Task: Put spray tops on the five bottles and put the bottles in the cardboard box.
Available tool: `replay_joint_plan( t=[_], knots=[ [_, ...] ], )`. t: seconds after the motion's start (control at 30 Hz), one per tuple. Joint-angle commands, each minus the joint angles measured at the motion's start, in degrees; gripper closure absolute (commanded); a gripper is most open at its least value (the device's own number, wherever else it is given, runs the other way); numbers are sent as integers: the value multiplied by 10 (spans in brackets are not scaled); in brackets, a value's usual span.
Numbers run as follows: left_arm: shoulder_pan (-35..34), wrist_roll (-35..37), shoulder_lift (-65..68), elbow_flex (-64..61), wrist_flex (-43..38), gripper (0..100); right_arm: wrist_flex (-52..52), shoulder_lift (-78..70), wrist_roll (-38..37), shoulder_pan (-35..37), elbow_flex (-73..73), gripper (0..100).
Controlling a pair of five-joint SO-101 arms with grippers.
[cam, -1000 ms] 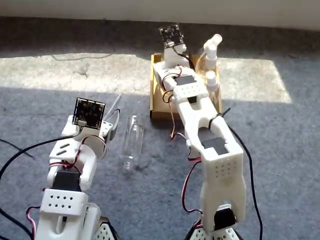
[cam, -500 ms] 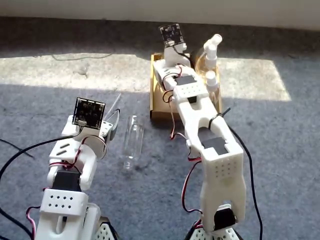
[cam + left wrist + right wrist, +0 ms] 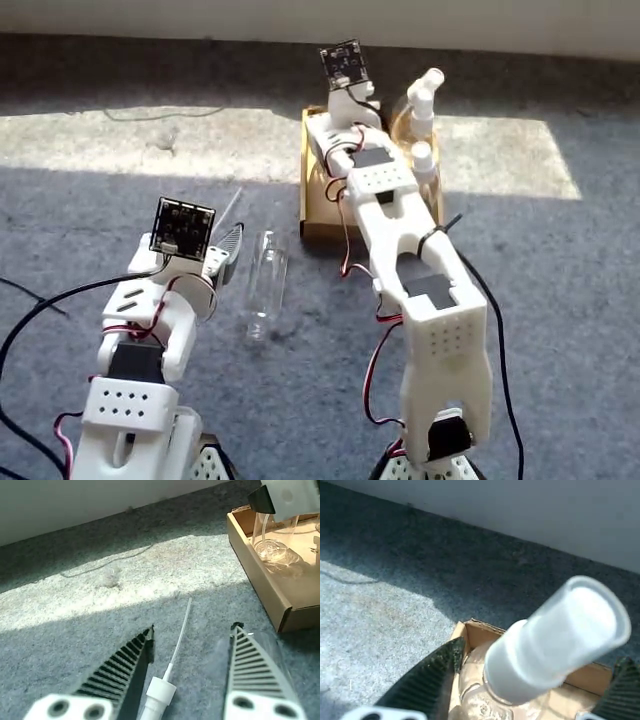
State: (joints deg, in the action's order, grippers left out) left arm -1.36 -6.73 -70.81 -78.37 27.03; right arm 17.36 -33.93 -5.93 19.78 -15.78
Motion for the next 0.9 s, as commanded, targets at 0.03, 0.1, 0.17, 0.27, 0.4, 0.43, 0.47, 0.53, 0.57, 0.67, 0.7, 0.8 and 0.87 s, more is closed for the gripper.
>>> replay_joint_plan(
  t=[0.03,0.1,0.17,0.27,0.4,0.43,0.47,0.53,0.57,0.67,0.7,0.8,0.87],
  knots=[
    [10,-4,-5,6,-13,770,-7,14,-6,-1,-51,612],
    [10,-4,-5,6,-13,770,0,14,-6,-1,-58,612],
    [10,-4,-5,6,-13,770,22,14,-6,-1,-72,612],
    [10,-4,-5,6,-13,770,43,14,-5,-2,-102,612],
    [10,-4,-5,6,-13,770,87,13,-5,-2,-163,612],
    [10,-4,-5,6,-13,770,100,13,-5,-2,-181,612],
    [10,-4,-5,6,-13,770,110,13,-5,-2,-196,612],
    [10,-4,-5,6,-13,770,138,13,-5,-2,-228,612],
    [10,-4,-5,6,-13,770,153,13,-5,-2,-247,613],
    [10,-4,-5,6,-13,770,214,13,-7,-2,-315,615],
    [10,-4,-5,6,-13,770,244,13,-8,0,-342,615],
    [10,-4,-6,6,-13,770,346,12,-9,3,-444,616],
    [7,-3,-7,6,-13,770,415,11,-9,10,-507,622]
  ],
)
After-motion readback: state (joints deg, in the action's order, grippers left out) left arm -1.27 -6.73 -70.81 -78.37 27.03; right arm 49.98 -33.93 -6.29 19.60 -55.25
